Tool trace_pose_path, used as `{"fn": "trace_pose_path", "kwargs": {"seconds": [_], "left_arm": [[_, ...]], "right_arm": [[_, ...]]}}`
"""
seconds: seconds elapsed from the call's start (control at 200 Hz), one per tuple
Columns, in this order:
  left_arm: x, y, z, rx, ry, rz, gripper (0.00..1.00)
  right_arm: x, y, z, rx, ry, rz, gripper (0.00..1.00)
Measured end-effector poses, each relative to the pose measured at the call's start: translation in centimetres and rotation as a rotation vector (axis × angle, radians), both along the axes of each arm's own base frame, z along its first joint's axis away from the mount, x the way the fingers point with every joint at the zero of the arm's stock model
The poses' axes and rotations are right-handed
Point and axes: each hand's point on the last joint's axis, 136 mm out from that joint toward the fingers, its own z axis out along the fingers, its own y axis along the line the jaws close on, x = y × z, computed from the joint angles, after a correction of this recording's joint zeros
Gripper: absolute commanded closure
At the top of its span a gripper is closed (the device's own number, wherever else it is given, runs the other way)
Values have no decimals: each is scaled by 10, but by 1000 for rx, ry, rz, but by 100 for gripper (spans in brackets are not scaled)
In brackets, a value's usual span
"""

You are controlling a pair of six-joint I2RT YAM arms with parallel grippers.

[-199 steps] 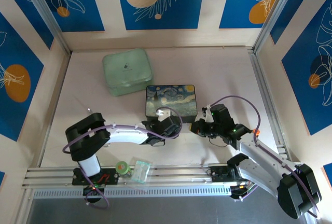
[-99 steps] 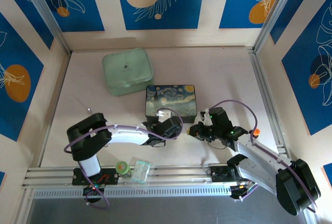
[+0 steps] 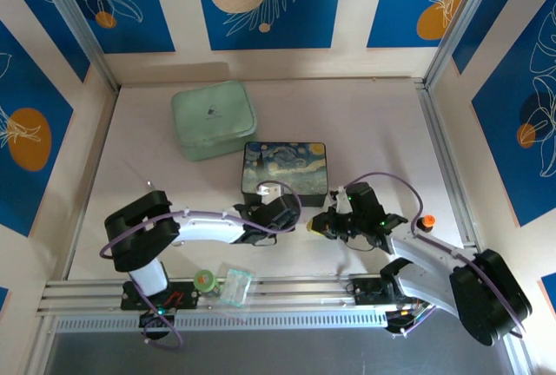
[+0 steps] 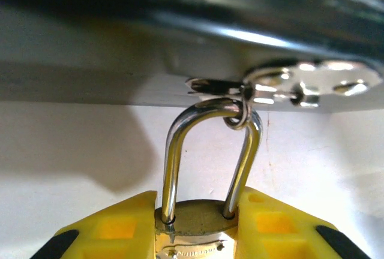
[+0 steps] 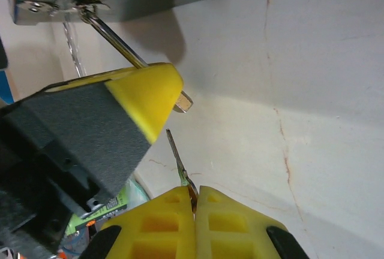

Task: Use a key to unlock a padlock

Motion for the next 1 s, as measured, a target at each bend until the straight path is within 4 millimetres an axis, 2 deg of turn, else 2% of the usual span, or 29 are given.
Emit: {"fn": "trace_pose_path", "kwargs": {"seconds": [0.1, 0.365, 0.54, 0.755, 1.001], "left_arm": [[0, -4, 1, -52, 37, 30, 81], [5, -13, 8, -108, 87, 83, 80], [9, -15, 1, -144, 124, 129, 84], [13, -22, 5, -202, 128, 162, 84], [15, -25, 6, -219, 125, 170, 84]], "right_arm": [[-1, 1, -8, -19, -1, 18, 97], [-1, 10, -10, -97, -158, 84, 97], [3, 3, -23, -172, -187, 79, 98], [-1, -4, -38, -200, -175, 71, 98], [8, -1, -35, -154, -186, 49, 98]]}}
